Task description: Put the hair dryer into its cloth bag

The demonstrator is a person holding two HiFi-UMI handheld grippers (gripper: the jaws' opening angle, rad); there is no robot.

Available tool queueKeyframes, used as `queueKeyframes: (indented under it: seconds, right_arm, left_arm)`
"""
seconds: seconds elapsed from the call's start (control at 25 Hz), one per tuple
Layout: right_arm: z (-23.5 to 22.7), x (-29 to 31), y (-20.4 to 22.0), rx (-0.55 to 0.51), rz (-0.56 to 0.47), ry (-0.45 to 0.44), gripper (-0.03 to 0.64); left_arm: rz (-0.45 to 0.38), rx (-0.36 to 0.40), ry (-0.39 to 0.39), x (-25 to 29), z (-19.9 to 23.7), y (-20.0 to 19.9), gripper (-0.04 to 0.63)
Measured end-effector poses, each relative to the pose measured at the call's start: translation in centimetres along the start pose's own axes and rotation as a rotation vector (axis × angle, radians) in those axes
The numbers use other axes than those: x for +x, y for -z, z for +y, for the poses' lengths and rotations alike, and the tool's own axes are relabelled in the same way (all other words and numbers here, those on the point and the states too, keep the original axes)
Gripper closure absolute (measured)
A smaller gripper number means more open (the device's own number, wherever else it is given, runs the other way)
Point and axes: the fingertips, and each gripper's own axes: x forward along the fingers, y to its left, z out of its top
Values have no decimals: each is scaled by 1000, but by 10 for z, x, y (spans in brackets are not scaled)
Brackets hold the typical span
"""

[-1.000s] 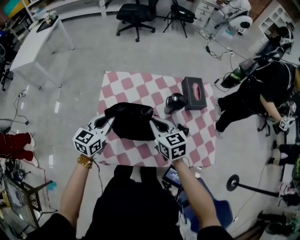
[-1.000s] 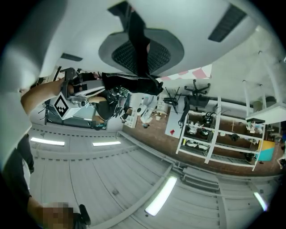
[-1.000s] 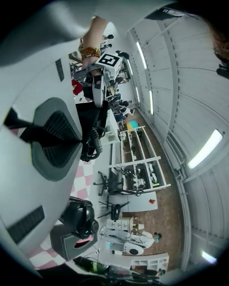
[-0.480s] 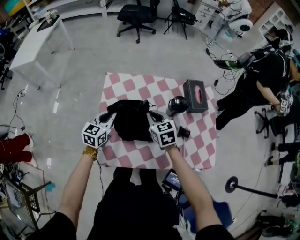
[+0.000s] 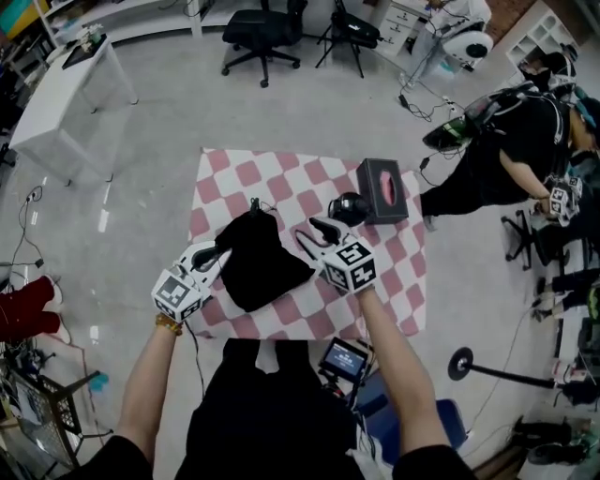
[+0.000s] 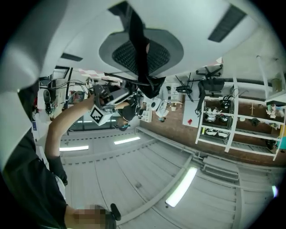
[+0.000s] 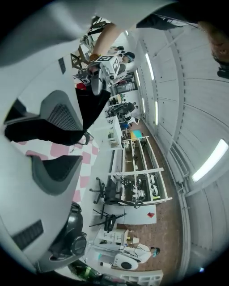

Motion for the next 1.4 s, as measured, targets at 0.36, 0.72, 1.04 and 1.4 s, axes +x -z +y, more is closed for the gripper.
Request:
queueKeyframes:
  seconds: [0.36,0.72,1.04,1.4]
  right_arm:
    - [12,48,36,5,167,-91,453]
    - [72,57,143,-4,499,-299,461]
    - [70,74,85,-226,364,-294,503]
    - [62,180,53,-163,367,-262,446]
  left_arm:
    - [25,-181,-151,-18,26,37,568]
    - [188,-394,-375,-42,89,99,565]
    - [231,-542,-423,-77,96,132,416]
    - [227,-615,-378,-79,59,138,403]
